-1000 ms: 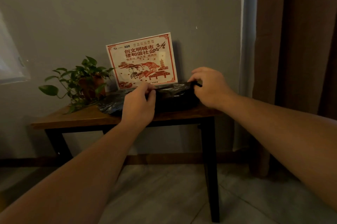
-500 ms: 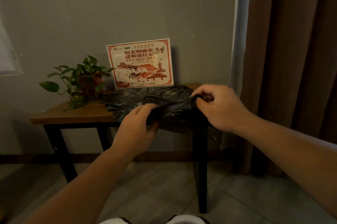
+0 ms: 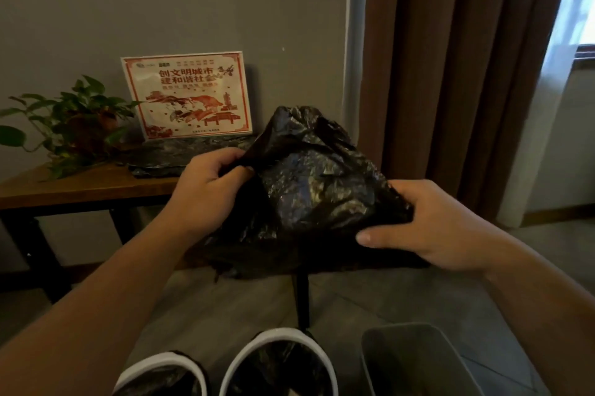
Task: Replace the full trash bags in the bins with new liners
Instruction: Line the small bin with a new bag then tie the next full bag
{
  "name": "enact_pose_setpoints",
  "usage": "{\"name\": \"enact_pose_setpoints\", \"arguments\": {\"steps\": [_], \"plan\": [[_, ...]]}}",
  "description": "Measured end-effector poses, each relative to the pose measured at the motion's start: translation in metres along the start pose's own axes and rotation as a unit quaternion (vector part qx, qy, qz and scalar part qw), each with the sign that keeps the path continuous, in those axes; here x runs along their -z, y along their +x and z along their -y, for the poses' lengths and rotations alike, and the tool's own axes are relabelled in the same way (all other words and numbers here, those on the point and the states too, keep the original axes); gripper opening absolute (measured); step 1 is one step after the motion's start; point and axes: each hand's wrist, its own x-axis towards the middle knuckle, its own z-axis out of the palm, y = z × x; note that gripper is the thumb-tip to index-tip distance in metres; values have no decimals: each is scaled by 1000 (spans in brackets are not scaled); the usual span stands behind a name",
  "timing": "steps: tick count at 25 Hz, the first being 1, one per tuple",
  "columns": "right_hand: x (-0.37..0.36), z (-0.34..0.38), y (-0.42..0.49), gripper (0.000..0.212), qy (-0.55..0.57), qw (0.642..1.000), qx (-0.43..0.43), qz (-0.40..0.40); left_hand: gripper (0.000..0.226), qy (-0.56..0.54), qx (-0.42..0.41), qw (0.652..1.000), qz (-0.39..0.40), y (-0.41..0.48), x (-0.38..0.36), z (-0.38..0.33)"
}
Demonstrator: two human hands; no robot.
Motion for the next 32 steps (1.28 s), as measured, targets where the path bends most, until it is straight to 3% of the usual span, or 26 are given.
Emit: {"name": "enact_pose_setpoints", "arguments": {"steps": [3, 5, 7, 12, 15, 17, 19, 21, 24, 28, 32], "plan": [[-6, -33, -33, 45, 190, 975, 25, -115, 23, -68, 60, 996, 16, 5, -16, -3], [-23, -58, -43, 52, 363, 915, 43, -170, 21, -99, 95, 990, 15, 8, -29, 0], [-43, -79, -47, 55, 440, 875, 18, -200, 21, -105, 131, 986, 7, 12, -42, 7], [-74, -109, -54, 43, 326, 926, -135, -136, 18, -120, 254, 960, -25, 1, -71, 42], [-82, -116, -58, 29, 335, 915, -160, -156, 21, -104, 314, 944, -16, -21, -92, 67], [-84, -121, -58, 18, 338, 908, -164, -187, 37, -13, 285, 958, -36, -38, -100, 71], [-85, -130, -57, 23, 359, 891, -168, -220, 39, 84, 168, 980, -68, -68, -108, 65], [-88, -134, -56, 28, 390, 871, -175, -244, 41, 75, 83, 994, -20, -111, -125, 52], [-98, -138, -55, 25, 410, 861, -176, -243, 61, 46, 86, 990, 101, -159, -153, 45], [-104, -144, -58, 25, 398, 858, -182, -269, 56, -71, 155, 983, 74, -164, -166, 58], [-90, -147, -70, 17, 327, 860, -232, -316, 35, -25, 160, 984, 74, -163, -165, 62]]}}
